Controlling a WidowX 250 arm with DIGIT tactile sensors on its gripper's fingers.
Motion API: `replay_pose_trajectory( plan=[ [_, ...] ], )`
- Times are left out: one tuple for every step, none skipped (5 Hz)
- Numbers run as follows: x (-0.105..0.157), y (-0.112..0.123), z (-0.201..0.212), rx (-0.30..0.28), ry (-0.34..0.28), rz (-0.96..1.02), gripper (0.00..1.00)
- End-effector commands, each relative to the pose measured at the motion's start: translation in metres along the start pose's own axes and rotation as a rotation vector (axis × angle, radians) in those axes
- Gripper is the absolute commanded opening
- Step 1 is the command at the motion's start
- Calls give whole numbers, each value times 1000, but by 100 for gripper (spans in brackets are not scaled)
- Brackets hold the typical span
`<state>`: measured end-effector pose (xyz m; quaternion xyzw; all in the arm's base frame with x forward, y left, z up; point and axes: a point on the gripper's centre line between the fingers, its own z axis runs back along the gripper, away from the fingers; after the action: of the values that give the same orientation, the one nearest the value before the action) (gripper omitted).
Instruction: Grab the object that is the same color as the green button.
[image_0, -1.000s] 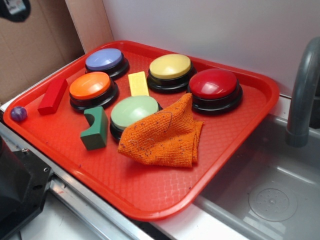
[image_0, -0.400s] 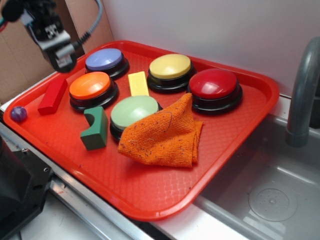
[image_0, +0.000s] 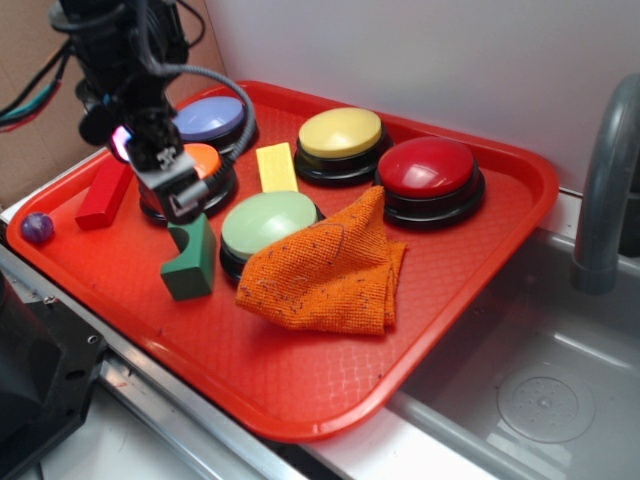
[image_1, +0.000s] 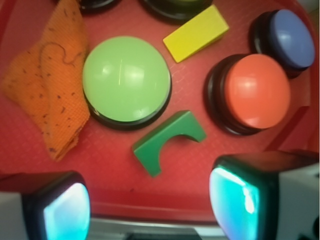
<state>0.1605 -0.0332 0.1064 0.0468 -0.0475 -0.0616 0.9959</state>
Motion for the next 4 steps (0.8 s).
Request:
replay_pose_trajectory(
  plan=[
    [0,4,-44,9,-51,44,100],
    [0,0,-61,0,-34,55,100],
    [-3,0,-71,-6,-26,82,100],
    [-4,2,-81,-31,-33,116,100]
  ],
)
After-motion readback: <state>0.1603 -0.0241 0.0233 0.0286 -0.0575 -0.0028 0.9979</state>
